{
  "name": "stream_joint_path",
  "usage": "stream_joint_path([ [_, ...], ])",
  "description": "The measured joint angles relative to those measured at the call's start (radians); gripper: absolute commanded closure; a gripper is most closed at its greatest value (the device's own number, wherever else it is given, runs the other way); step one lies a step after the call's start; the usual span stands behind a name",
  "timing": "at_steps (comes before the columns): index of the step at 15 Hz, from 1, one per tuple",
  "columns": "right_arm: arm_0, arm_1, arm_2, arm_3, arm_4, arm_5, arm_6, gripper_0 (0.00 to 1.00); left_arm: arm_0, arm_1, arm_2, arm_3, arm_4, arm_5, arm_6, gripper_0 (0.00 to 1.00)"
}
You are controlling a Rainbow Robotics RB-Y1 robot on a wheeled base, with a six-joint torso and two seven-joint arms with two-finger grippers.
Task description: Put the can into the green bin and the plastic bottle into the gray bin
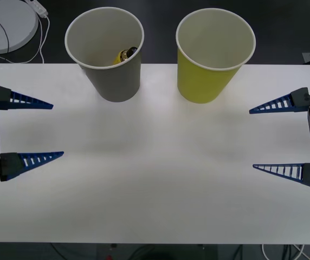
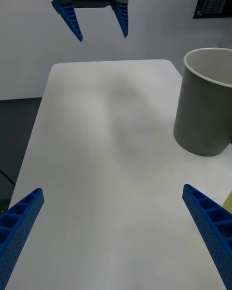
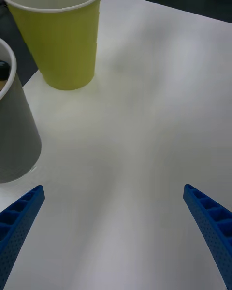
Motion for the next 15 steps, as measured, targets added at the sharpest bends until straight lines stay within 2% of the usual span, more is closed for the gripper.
stream_joint_path([
  [5, 0.000, 0.000, 0.000, 0.000, 0.000, 0.000, 0.000, 0.00, 0.099, 0.000, 0.031, -0.028, 0.043, -0.037, -0.151, 0.00],
  [8, 0.000, 0.000, 0.000, 0.000, 0.000, 0.000, 0.000, 0.00, 0.147, -0.001, 0.092, -0.029, 0.076, -0.122, -0.189, 0.00],
  [15, 0.000, 0.000, 0.000, 0.000, 0.000, 0.000, 0.000, 0.00, 0.168, -0.001, 0.103, -0.025, 0.096, -0.130, -0.220, 0.00],
])
